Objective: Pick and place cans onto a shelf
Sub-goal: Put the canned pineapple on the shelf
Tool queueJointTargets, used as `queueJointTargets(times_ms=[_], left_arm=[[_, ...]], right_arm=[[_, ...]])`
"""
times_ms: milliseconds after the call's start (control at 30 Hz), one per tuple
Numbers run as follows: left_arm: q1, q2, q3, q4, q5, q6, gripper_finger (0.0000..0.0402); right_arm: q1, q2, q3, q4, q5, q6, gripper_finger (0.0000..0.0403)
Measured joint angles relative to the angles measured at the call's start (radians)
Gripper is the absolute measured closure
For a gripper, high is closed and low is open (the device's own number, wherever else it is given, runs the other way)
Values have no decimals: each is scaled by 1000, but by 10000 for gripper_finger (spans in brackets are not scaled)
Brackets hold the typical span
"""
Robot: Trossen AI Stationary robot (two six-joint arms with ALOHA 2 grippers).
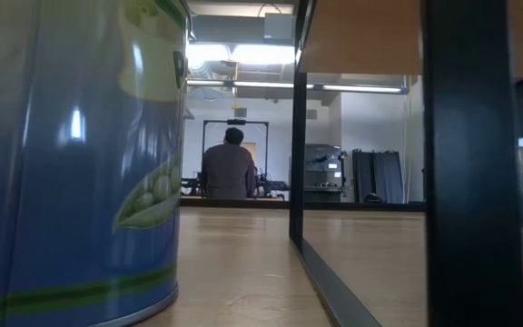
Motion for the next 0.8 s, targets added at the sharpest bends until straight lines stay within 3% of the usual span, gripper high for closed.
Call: queueJointTargets(times_ms=[267, 400, 633, 800], left_arm=[[271, -273, -306, -1, -12, -100, 349], [455, -360, -419, -2, -28, -103, 349], [785, -383, -534, 12, 20, -166, 349], [973, -349, -601, 152, 21, -31, 349]], right_arm=[[-1, 0, 0, 5, 3, 37, 346], [-1, 0, 0, 5, 71, 59, 346], [-1, 0, 0, 4, 143, 121, 346], [-1, 0, 0, 4, 158, 193, 346]])
